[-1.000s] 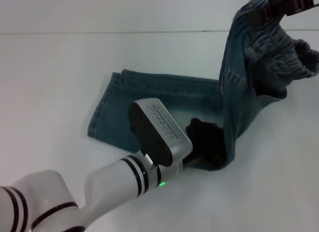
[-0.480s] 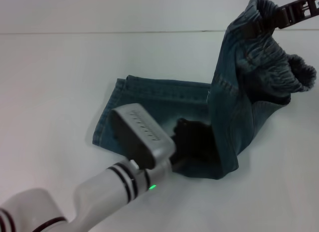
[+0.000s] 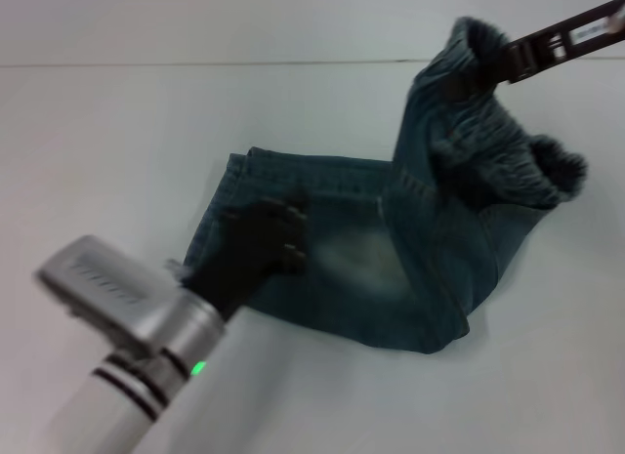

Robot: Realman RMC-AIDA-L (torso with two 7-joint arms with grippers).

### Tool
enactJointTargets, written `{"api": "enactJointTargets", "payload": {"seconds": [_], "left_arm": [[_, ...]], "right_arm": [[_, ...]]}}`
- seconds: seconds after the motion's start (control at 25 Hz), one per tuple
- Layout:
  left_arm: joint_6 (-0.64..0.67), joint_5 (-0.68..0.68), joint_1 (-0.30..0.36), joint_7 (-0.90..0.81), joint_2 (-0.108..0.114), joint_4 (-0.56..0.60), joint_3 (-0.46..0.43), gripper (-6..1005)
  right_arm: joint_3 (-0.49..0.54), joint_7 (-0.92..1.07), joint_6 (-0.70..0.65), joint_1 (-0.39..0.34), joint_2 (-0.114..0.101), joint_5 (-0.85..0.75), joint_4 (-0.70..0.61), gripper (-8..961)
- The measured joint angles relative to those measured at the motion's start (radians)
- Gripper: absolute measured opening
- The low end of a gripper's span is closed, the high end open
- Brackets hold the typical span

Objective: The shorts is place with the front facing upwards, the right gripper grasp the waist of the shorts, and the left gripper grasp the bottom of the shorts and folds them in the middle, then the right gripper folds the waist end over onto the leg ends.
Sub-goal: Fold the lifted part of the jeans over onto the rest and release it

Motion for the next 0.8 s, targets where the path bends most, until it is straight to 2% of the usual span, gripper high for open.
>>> {"api": "enactJointTargets", "payload": {"seconds": [0.12, 0.16, 0.24, 0.44, 0.64, 0.72, 0.8], "left_arm": [[0.127, -0.003, 0.068, -0.018, 0.000, 0.039, -0.060, 1], [0.127, -0.003, 0.068, -0.018, 0.000, 0.039, -0.060, 1], [0.235, -0.004, 0.129, -0.022, 0.000, 0.075, -0.150, 1], [0.281, -0.005, 0.172, -0.095, 0.001, 0.137, -0.230, 0], [0.285, -0.004, 0.190, -0.217, 0.003, 0.201, -0.242, 0], [0.282, -0.004, 0.198, -0.221, 0.001, 0.207, -0.245, 0], [0.280, -0.005, 0.200, -0.221, 0.001, 0.209, -0.245, 0]], "right_arm": [[-0.037, -0.039, 0.058, 0.029, 0.017, 0.000, 0.067, 150], [-0.046, -0.050, 0.071, 0.039, 0.023, 0.000, 0.085, 154], [-0.072, -0.073, 0.096, 0.065, 0.037, 0.001, 0.121, 161], [-0.134, -0.113, 0.161, 0.120, 0.077, 0.001, 0.177, 180], [-0.225, -0.162, 0.248, 0.164, 0.121, 0.001, 0.235, 199], [-0.266, -0.184, 0.289, 0.187, 0.151, 0.000, 0.264, 207], [-0.277, -0.185, 0.300, 0.194, 0.158, -0.001, 0.274, 214]]}}
